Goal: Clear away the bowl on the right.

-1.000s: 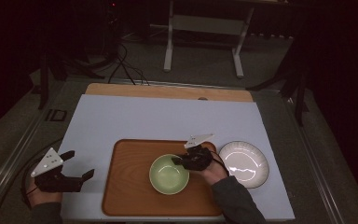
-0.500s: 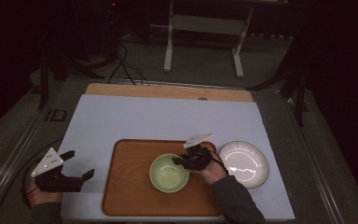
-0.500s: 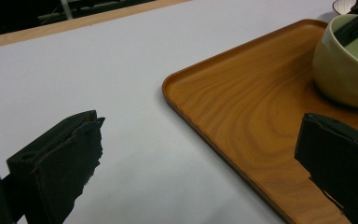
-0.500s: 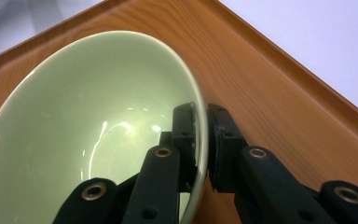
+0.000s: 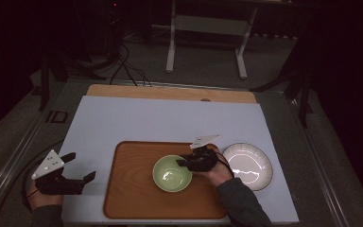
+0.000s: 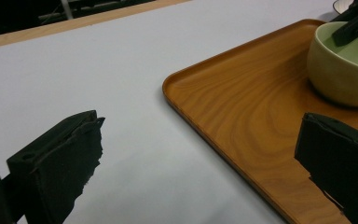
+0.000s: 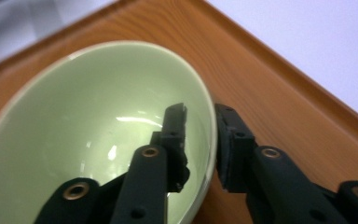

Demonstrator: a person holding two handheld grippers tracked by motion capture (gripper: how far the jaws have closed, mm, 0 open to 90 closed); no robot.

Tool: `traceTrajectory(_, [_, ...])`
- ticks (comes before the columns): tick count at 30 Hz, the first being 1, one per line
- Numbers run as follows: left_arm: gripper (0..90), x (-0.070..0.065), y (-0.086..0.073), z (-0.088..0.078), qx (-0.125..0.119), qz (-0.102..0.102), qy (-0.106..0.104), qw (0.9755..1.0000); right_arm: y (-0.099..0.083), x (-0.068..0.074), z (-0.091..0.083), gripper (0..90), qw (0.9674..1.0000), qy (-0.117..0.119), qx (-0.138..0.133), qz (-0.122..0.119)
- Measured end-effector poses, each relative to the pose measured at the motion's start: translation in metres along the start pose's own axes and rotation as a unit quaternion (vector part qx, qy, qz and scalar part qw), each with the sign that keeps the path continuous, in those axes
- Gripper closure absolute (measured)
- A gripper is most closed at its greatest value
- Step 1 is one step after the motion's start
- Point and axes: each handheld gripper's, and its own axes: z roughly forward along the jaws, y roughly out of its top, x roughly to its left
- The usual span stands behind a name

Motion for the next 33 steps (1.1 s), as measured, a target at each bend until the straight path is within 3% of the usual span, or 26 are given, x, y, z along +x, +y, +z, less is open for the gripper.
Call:
traceTrajectory(15, [0.7,0.0,0.0,0.0,0.0,0.0,0.001,1.0,0.01,0.0,-0.036,65.0,0.9992,-0.011,-0.035,-0.016])
traceTrajectory(33, [0.7,-0.001,0.0,-0.001,-0.002,-0.001,0.004,1.0,-0.005,-0.011,-0.077,57.4,0.9969,-0.04,-0.068,-0.007])
